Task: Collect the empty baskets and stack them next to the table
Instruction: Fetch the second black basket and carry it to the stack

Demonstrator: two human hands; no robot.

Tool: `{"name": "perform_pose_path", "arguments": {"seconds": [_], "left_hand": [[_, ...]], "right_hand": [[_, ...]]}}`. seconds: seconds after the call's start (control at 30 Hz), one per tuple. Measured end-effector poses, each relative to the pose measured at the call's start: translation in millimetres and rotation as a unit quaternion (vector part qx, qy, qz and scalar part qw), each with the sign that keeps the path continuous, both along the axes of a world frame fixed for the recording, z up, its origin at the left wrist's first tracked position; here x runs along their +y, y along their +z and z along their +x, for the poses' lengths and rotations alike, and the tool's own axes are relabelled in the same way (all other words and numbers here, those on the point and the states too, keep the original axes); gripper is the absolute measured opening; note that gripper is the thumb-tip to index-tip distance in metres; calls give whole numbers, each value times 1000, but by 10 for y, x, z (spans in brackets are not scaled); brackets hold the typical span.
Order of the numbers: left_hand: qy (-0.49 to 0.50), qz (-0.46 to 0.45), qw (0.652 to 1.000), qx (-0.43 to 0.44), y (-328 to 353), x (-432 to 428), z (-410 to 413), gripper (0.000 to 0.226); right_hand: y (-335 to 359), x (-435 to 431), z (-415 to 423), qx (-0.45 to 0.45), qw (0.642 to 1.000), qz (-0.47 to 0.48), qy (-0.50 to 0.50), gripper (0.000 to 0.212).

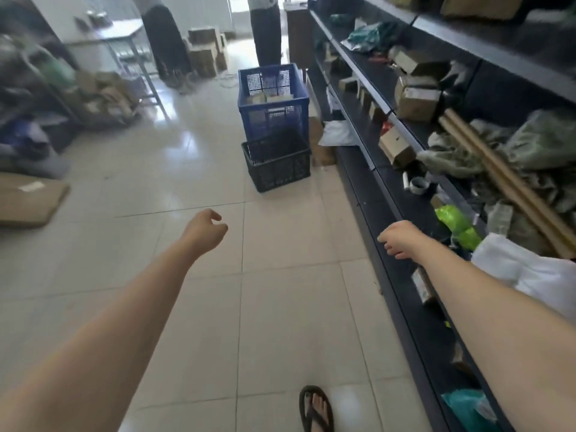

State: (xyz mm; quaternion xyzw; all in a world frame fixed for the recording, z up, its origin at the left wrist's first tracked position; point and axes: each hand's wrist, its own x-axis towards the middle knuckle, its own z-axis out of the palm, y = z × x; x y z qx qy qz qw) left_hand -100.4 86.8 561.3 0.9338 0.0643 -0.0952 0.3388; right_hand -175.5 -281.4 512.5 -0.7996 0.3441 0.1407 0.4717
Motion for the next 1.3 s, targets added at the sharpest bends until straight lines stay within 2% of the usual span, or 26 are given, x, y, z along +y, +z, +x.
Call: {"name": "perform_pose_path", "arguments": {"seconds": [0.13,0.23,0.47,0.6,0.77,1.1,1.3], "left_hand": [[18,-3,1000,-5,45,-23,867,40],[28,-12,999,-11,20,21,1541,40],[21,-23,999,37,-315,59,3335,45],[9,-12,998,61,-217,-12,4408,60],[4,-16,998,53,-122,-343,5649,58],[53,-22,993,108,-779,-1009,7967,52],[99,-2,978,183,-1242,-1309,9005,48]], "right_hand": [[183,98,1084,-19,997,-18,75,12],[207,136,1869,-36,994,-27,98,10],[95,33,3800,-32,992,-9,122,11],[146,-94,4814,-17,993,-21,119,13],[116,-365,5850,14,993,-19,113,7],[-441,-1156,8376,46,993,-4,108,18],[-814,-1530,9704,118,982,1,147,18]]}}
